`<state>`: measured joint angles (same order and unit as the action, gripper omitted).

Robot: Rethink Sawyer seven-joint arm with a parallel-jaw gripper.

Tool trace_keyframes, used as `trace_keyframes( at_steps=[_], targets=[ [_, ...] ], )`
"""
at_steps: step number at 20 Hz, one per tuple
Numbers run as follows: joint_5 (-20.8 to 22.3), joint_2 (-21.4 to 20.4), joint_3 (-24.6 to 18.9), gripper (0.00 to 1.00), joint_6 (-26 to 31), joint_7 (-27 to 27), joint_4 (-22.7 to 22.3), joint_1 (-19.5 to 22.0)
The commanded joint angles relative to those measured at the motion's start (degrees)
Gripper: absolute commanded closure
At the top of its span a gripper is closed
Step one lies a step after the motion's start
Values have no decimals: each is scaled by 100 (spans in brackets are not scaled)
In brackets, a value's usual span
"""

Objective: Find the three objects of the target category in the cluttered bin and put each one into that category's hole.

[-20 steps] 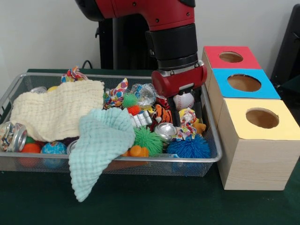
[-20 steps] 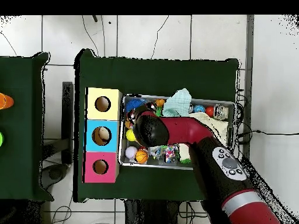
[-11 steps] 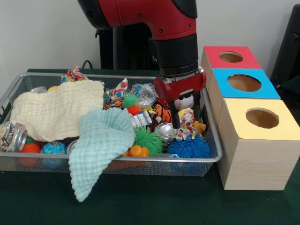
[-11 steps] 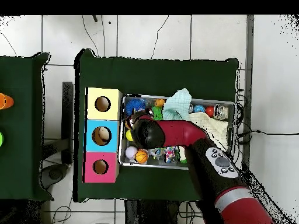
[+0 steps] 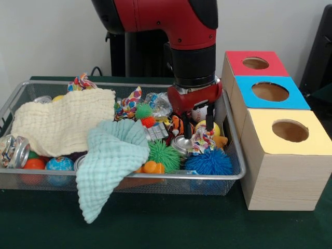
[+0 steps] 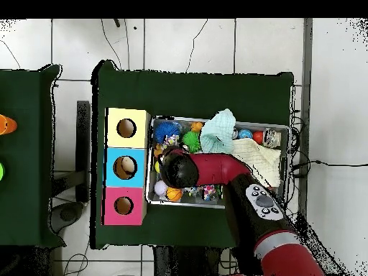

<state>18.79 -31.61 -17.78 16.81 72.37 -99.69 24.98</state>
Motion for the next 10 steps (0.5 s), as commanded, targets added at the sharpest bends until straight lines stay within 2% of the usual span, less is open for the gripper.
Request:
trace_keyframes(
  at_steps=[1, 5, 10],
  targets=[
    [-117, 289, 140, 0, 556, 699, 285, 37],
    [-146, 327, 83, 0, 473, 698, 297, 56],
    [-174, 368, -237, 0, 104, 672, 239, 262]
  ],
)
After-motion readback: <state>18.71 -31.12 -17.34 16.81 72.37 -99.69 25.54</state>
